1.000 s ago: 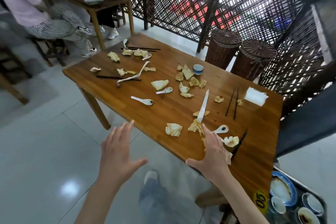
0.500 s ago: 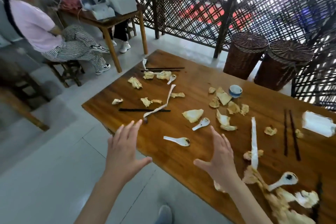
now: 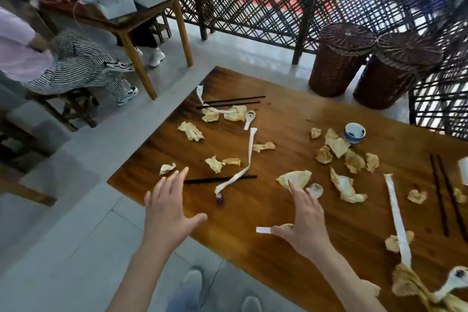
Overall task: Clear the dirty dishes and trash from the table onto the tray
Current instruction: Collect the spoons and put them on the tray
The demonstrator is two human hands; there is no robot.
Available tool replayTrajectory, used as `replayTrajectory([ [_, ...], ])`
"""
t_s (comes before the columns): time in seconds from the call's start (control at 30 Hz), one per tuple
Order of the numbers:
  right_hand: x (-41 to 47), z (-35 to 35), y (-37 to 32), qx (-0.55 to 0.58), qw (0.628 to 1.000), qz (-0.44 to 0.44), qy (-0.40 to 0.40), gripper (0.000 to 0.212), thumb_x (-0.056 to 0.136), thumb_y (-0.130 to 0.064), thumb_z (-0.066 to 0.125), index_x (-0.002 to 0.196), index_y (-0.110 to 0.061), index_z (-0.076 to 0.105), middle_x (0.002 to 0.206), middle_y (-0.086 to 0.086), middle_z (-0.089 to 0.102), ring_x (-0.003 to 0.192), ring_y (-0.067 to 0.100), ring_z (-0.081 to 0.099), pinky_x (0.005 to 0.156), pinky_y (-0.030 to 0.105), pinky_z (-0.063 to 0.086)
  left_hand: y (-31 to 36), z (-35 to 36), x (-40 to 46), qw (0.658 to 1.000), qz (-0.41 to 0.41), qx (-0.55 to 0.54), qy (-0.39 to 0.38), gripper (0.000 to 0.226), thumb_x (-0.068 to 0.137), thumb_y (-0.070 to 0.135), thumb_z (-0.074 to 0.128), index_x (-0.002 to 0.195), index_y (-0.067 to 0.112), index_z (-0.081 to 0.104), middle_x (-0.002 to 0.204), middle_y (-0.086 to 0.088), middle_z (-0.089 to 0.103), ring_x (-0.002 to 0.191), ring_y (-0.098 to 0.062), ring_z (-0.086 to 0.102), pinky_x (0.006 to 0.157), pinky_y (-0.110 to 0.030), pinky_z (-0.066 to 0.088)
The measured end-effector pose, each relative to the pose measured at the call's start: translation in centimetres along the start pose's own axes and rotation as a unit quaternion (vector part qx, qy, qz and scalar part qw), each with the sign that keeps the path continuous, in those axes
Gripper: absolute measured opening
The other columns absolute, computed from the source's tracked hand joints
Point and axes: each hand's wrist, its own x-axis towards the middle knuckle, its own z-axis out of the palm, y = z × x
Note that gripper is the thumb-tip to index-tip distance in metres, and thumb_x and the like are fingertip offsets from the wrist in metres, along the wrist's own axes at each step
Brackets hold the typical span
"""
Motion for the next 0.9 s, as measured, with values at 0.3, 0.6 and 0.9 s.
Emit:
replayTrajectory([
  [0.3,1.3,3.3,-2.0,-0.018,0.99,0.133,0.049,0.122,0.055,-0.051,0.084,0.144,-0.042,0.002,0.151,-0.011,0.027,0.143,0.02,0.014,0.113,0.049,0.024,-0.3,2.0,9.2,0.993,0.107,-0.009,-0.055,0.101,0.066,0.061,0.073,0.146,0.036,0.016,0.152,0.007,0.027,0.142,-0.018,0.021,0.114,-0.049,0.019],
  [0.6,1.3,6.6,-4.4,-0.008,0.952,0.288,0.098,0.12,0.054,-0.057,0.082,0.145,-0.038,0.006,0.152,-0.012,0.025,0.143,0.02,0.015,0.111,0.045,0.025,1.5,3.6,18.4,0.966,0.238,0.023,-0.1,0.105,0.063,0.058,0.078,0.146,0.036,0.017,0.15,0.006,0.032,0.139,-0.019,0.027,0.111,-0.049,0.03],
  [0.9,1.2,6.6,-2.3,0.031,0.919,0.38,0.106,0.093,0.075,-0.04,0.075,0.147,-0.025,0.019,0.15,-0.003,0.03,0.137,0.019,0.029,0.108,0.034,0.034,4.5,5.9,20.2,0.938,0.319,0.023,-0.132,0.102,0.066,0.055,0.076,0.146,0.032,0.019,0.148,0.004,0.035,0.139,-0.019,0.027,0.112,-0.05,0.027],
])
